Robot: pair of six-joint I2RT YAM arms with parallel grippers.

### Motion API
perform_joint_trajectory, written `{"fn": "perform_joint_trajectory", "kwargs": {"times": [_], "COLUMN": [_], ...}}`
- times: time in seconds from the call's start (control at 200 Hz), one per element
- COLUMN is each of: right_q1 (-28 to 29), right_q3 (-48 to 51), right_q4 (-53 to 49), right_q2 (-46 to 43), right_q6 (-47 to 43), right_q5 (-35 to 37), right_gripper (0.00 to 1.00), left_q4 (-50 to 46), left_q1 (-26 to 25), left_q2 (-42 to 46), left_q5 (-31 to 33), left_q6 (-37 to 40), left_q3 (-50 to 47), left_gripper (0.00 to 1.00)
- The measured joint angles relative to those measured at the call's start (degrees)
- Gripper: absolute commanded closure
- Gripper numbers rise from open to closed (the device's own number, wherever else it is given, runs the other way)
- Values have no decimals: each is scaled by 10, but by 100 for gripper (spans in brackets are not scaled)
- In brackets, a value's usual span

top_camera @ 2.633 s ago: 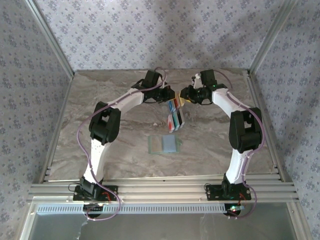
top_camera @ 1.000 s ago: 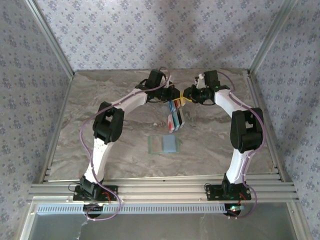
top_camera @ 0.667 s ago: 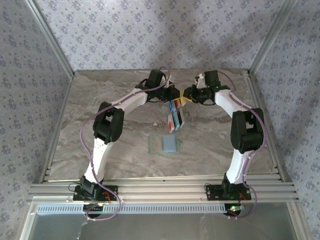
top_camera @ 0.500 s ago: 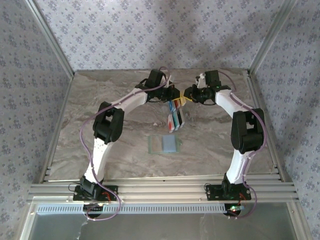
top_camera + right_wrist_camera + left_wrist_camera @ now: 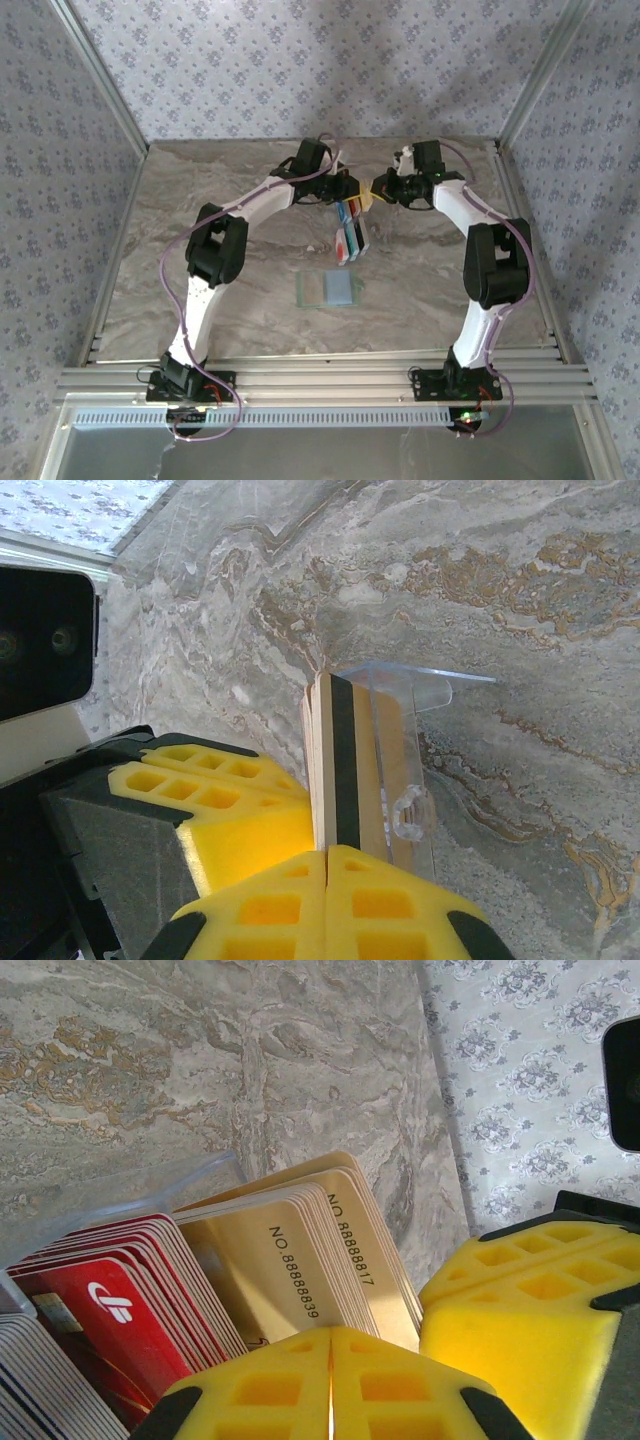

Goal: Put the credit cards into the card holder

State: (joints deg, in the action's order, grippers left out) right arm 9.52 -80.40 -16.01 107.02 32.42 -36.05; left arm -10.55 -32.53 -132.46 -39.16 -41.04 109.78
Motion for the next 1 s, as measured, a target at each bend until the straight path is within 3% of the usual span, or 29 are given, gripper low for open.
{"fn": "perform_joint_trajectory", "kwargs": {"times": [0.27, 0.809, 0.999], "right_q1": [2, 48, 55], "right_q3": [-1, -28, -34], "right_q4": [-6, -80, -89], "right_q2": [0, -17, -24], "right_q6": [-9, -72, -81], "right_q5": [8, 134, 142], "right_gripper": [100, 100, 100], "left_q4": [0, -3, 0], "left_q1": [0, 4, 9], "left_q2": [0, 0, 8], "left_q5": [0, -3, -5], "left_q6": [0, 0, 0], "left_q3": [1, 2, -9], "left_gripper": [92, 92, 90]}}
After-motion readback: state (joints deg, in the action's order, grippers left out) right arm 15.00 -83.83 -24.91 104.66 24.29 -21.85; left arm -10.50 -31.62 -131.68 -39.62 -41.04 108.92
